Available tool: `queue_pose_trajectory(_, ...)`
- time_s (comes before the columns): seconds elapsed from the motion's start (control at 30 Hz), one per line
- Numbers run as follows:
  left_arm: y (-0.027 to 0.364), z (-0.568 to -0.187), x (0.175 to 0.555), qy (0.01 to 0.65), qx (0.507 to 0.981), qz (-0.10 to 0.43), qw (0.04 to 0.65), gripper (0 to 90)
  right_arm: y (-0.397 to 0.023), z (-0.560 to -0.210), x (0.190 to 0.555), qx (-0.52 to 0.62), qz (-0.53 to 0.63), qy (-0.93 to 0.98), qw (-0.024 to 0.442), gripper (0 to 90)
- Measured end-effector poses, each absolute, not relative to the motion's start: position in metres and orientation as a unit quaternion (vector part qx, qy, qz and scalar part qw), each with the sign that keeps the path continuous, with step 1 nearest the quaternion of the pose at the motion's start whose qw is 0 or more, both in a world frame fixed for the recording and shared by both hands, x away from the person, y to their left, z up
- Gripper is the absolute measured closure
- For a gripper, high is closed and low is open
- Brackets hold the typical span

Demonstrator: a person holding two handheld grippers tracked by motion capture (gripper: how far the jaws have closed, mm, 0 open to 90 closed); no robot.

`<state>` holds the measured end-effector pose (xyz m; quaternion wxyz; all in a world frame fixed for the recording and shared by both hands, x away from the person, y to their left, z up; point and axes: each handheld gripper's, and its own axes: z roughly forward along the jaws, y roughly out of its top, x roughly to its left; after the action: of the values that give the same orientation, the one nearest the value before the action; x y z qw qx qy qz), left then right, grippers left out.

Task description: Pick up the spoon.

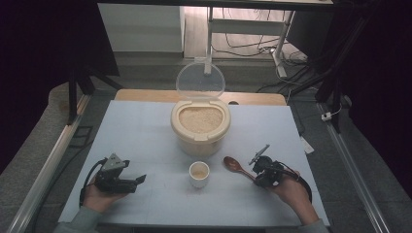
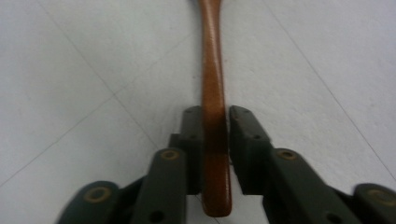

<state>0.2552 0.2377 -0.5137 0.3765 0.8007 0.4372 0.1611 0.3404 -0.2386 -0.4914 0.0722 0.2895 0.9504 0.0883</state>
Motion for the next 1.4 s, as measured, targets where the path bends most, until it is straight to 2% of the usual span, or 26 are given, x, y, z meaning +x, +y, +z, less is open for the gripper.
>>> queue_pose_trajectory(0.47, 0.239, -0.514, 0.255, 0.439, 0.801, 0.163, 0.374, 15.0, -0.240, -0.488, 0.341, 0.283, 0.099, 0.951, 0.072, 78.3)
queue_pose_trajectory(0.8, 0.240, -0.515, 0.255, 0.441, 0.800, 0.164, 0.374, 15.1, -0.252, -0.472, 0.340, 0.293, 0.155, 0.942, 0.058, 78.3)
queue_pose_trajectory(1.4, 0.240, -0.516, 0.256, 0.441, 0.800, 0.162, 0.372, 15.1, -0.250, -0.435, 0.322, 0.254, 0.234, 0.936, 0.066, 78.3)
